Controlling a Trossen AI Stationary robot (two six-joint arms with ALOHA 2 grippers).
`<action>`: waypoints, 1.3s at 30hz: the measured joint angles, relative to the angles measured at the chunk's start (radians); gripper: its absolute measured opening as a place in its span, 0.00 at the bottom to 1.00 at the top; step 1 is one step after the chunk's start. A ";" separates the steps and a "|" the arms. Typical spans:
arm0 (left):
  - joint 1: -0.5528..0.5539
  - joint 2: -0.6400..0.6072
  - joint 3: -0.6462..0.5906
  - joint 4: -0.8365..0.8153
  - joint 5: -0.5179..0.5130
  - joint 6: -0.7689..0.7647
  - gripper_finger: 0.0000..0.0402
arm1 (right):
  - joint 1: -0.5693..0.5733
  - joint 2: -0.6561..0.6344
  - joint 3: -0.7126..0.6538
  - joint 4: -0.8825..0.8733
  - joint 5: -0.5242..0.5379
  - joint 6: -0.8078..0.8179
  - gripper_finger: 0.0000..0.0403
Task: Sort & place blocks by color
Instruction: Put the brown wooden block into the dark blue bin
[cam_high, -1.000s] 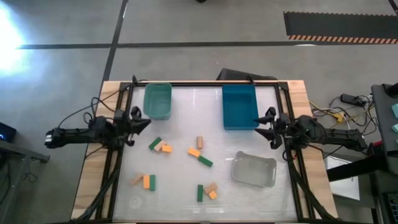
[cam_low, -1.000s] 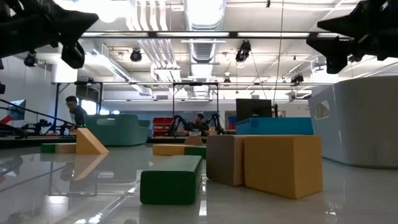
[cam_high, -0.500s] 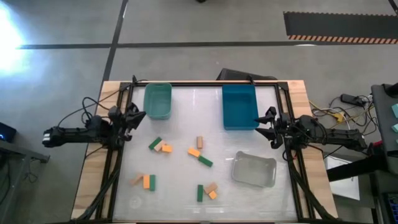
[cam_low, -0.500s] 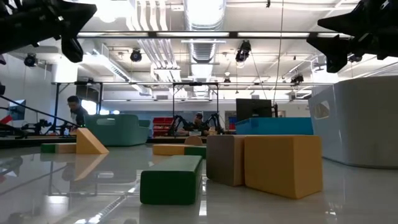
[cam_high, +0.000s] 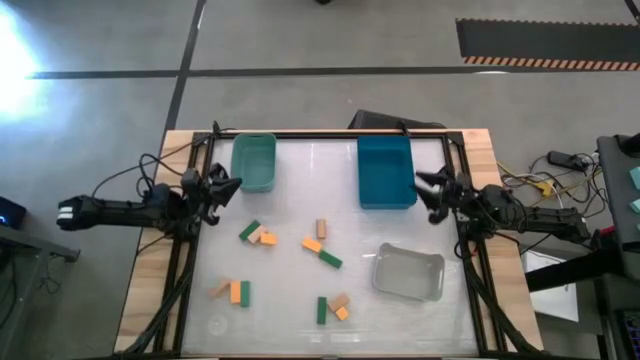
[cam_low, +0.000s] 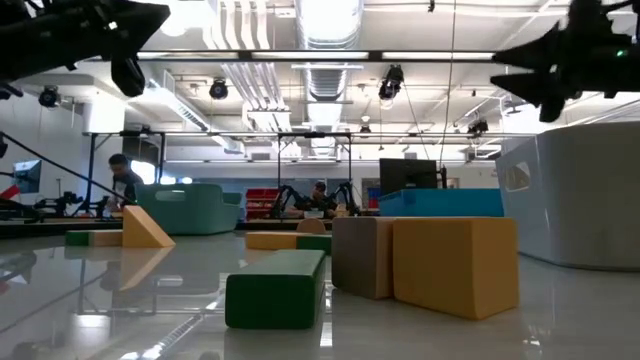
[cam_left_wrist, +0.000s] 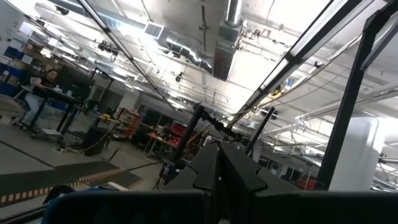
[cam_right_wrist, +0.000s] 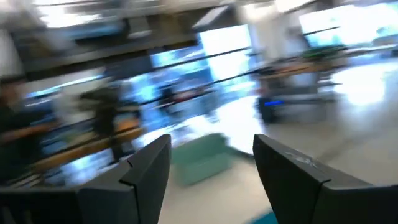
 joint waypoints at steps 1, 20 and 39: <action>0.000 0.012 0.010 0.000 0.000 0.028 0.00 | 0.000 0.000 0.000 -0.010 0.074 -0.004 0.54; 0.000 0.063 0.035 0.111 -0.007 0.410 0.00 | 0.000 0.109 0.000 0.273 0.104 0.222 0.54; 0.000 0.058 0.035 0.113 -0.007 0.514 0.00 | 0.002 0.738 0.625 -0.107 0.068 0.284 0.54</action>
